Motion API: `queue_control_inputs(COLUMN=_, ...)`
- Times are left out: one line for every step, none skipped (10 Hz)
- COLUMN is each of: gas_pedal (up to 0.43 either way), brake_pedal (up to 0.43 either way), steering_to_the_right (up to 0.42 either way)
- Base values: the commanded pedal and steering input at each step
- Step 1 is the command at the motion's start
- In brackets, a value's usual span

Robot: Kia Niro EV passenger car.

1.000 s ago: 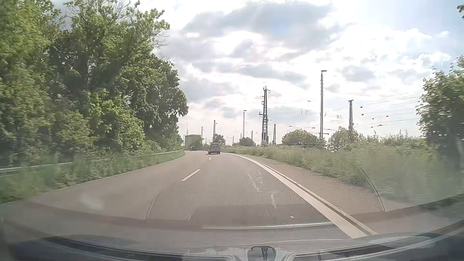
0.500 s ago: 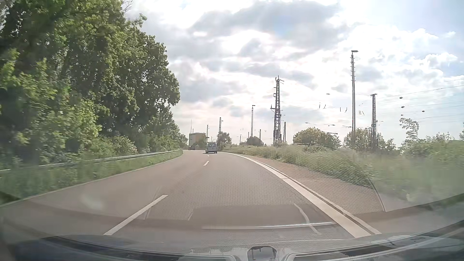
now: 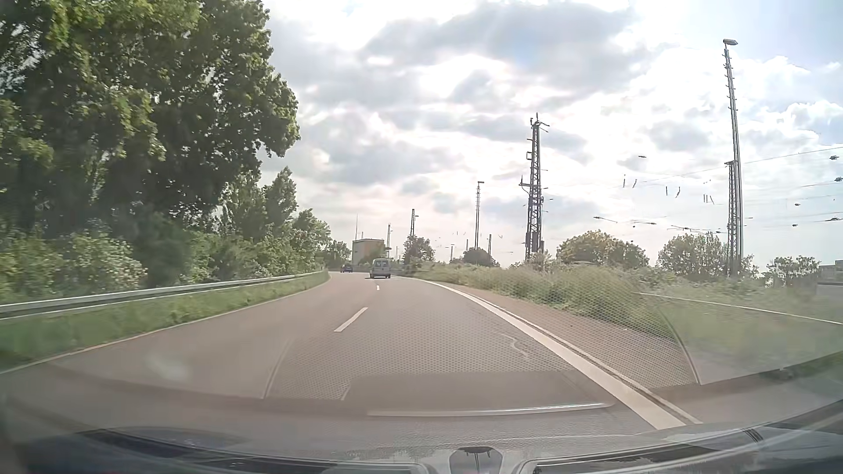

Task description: Follow the waypoints while adhering to traffic rules and regulations

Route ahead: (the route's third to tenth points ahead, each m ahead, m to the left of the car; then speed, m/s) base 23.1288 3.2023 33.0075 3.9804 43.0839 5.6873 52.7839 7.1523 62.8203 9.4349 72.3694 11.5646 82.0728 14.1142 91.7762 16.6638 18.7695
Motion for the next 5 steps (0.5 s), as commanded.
queue_control_inputs(gas_pedal=0.079, brake_pedal=0.000, steering_to_the_right=-0.015)
queue_control_inputs(gas_pedal=0.067, brake_pedal=0.000, steering_to_the_right=-0.015)
queue_control_inputs(gas_pedal=0.067, brake_pedal=0.000, steering_to_the_right=-0.015)
queue_control_inputs(gas_pedal=0.067, brake_pedal=0.000, steering_to_the_right=-0.015)
queue_control_inputs(gas_pedal=0.067, brake_pedal=0.000, steering_to_the_right=-0.015)
